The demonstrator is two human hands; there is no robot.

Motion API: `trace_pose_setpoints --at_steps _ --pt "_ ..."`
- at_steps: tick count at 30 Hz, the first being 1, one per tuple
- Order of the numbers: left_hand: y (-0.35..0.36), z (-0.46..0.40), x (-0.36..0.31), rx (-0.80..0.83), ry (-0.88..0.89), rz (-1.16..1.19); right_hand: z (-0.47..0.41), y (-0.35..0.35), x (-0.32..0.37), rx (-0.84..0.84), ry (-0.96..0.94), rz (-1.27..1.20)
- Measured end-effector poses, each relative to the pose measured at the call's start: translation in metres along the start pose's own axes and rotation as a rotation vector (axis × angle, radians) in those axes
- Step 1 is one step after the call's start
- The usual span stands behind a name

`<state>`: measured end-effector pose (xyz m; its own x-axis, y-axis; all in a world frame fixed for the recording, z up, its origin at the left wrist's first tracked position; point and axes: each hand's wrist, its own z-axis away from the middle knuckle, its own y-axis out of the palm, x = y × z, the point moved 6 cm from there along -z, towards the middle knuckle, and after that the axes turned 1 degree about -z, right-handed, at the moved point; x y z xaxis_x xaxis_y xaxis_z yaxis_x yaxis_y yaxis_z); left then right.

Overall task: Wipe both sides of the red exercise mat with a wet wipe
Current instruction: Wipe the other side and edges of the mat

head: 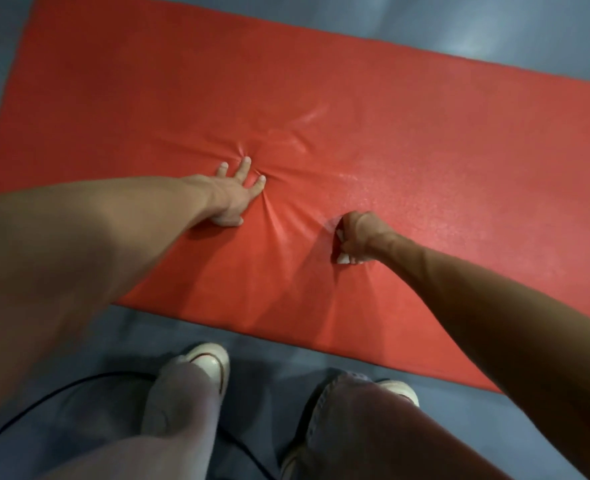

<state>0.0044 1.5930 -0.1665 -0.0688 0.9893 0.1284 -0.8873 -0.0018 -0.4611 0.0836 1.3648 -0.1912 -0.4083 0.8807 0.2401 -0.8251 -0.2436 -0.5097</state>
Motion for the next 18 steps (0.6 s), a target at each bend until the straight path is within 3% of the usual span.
trace_pose_setpoints --at_steps 4,8,12,14,18 --pt "-0.002 -0.002 0.007 0.002 0.005 0.010 0.000 0.000 -0.002 -0.011 0.033 -0.044" --pt "-0.002 0.002 0.008 -0.011 0.035 0.034 0.021 -0.003 -0.001 -0.192 0.040 0.003" --pt "0.001 0.007 -0.001 -0.078 0.041 0.098 0.061 0.024 0.018 -0.519 -0.179 0.019" --pt "0.006 0.005 0.001 -0.125 0.055 0.150 0.061 0.020 0.009 -0.571 -0.287 0.046" --pt "0.017 0.011 0.003 -0.270 0.048 0.247 0.030 -0.044 -0.059 -0.758 -0.034 -0.025"
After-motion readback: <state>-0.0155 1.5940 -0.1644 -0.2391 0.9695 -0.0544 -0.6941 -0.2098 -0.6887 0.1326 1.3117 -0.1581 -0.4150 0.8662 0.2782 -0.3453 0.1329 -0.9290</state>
